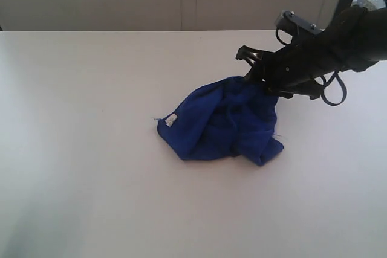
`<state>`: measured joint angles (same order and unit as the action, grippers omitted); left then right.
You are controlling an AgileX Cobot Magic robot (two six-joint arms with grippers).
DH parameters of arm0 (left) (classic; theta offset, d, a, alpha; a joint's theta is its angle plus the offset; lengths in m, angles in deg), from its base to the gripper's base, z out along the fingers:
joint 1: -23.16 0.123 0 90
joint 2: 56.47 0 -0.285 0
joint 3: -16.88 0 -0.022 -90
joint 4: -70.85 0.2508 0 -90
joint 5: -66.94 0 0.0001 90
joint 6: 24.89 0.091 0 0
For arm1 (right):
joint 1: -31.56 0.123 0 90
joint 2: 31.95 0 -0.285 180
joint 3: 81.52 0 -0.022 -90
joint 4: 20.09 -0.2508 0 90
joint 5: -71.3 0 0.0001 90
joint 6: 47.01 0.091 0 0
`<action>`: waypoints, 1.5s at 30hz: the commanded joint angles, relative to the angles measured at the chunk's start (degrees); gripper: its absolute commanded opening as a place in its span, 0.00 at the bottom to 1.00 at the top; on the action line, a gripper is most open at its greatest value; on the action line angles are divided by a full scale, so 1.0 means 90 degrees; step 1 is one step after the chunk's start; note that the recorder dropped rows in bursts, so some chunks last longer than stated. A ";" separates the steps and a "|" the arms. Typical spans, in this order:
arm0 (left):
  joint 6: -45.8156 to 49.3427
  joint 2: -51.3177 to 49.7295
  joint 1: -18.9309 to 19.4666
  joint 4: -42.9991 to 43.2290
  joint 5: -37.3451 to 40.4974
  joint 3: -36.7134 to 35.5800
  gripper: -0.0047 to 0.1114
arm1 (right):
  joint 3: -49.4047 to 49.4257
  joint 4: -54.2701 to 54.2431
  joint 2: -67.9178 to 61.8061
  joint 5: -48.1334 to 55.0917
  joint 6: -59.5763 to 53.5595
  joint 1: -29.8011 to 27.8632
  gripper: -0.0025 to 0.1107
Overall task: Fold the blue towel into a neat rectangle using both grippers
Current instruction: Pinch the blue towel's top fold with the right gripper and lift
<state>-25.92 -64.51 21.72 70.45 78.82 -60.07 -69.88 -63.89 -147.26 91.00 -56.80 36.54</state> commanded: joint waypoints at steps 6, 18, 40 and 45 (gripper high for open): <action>-0.0026 0.0028 0.0014 0.0005 -0.0030 -0.0029 0.04 | -0.0035 -0.0044 -0.0448 -0.0638 -0.0030 0.0146 0.42; -0.0026 0.0028 0.0014 0.0005 -0.0030 -0.0029 0.04 | -0.0035 0.1107 -0.0462 0.0239 -0.0047 0.0133 0.42; -0.0026 0.0028 0.0014 0.0005 -0.0030 -0.0029 0.04 | -0.0130 0.2165 0.0126 0.0670 0.1549 0.0133 0.42; -0.0026 0.0028 0.0014 0.0005 -0.0030 -0.0029 0.04 | -0.0130 0.1523 -0.0048 0.0387 0.2126 0.0133 0.42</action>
<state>-25.92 -64.51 21.72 70.45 78.82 -60.07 -70.99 -46.82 -146.91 96.15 -40.02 37.83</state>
